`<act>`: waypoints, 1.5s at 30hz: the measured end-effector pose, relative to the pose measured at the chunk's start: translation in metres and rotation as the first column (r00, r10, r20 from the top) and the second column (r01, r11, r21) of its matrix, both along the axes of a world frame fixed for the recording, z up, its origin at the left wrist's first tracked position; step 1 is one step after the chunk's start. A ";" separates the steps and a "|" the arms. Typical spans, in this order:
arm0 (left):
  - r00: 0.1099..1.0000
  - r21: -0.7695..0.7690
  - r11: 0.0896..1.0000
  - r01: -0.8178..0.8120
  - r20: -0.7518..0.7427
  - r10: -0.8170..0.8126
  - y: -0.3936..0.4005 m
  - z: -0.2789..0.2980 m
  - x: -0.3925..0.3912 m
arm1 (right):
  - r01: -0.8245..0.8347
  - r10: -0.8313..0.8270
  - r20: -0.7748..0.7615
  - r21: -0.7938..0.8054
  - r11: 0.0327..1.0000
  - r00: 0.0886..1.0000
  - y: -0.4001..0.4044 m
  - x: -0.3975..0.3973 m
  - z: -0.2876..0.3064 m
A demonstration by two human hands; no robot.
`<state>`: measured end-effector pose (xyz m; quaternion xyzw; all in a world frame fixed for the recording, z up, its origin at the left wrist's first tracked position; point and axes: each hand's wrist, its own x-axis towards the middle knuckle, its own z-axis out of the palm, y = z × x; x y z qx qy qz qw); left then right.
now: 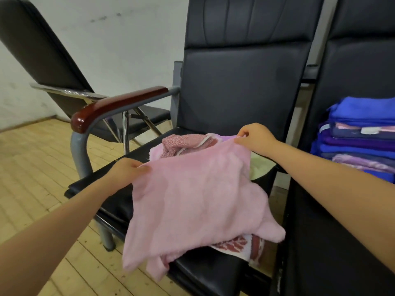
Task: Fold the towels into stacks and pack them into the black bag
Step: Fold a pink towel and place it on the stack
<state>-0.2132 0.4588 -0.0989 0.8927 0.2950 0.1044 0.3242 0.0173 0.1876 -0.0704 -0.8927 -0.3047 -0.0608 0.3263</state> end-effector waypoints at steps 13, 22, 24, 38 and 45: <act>0.622 -0.196 0.981 0.011 0.769 0.147 -0.078 0.192 -0.046 | 0.022 -0.085 0.050 0.731 0.682 0.995 -0.043 -0.082 0.192; 0.549 -0.398 0.914 0.073 0.782 0.297 -0.077 0.256 -0.073 | 0.010 0.159 -0.126 0.814 0.581 0.979 -0.067 -0.119 0.246; 0.592 -0.299 0.954 0.006 0.770 0.238 -0.072 0.257 -0.073 | 0.044 0.195 -0.194 0.808 0.588 0.961 -0.068 -0.117 0.249; 0.974 0.080 0.996 -0.043 0.225 0.024 -0.005 0.079 0.017 | 0.222 -0.215 0.056 -0.312 0.924 0.975 -0.019 -0.020 0.068; 0.946 0.209 0.947 -0.243 0.266 0.185 0.018 -0.012 0.073 | 0.370 -0.347 0.131 -0.267 0.890 0.929 0.016 0.011 -0.010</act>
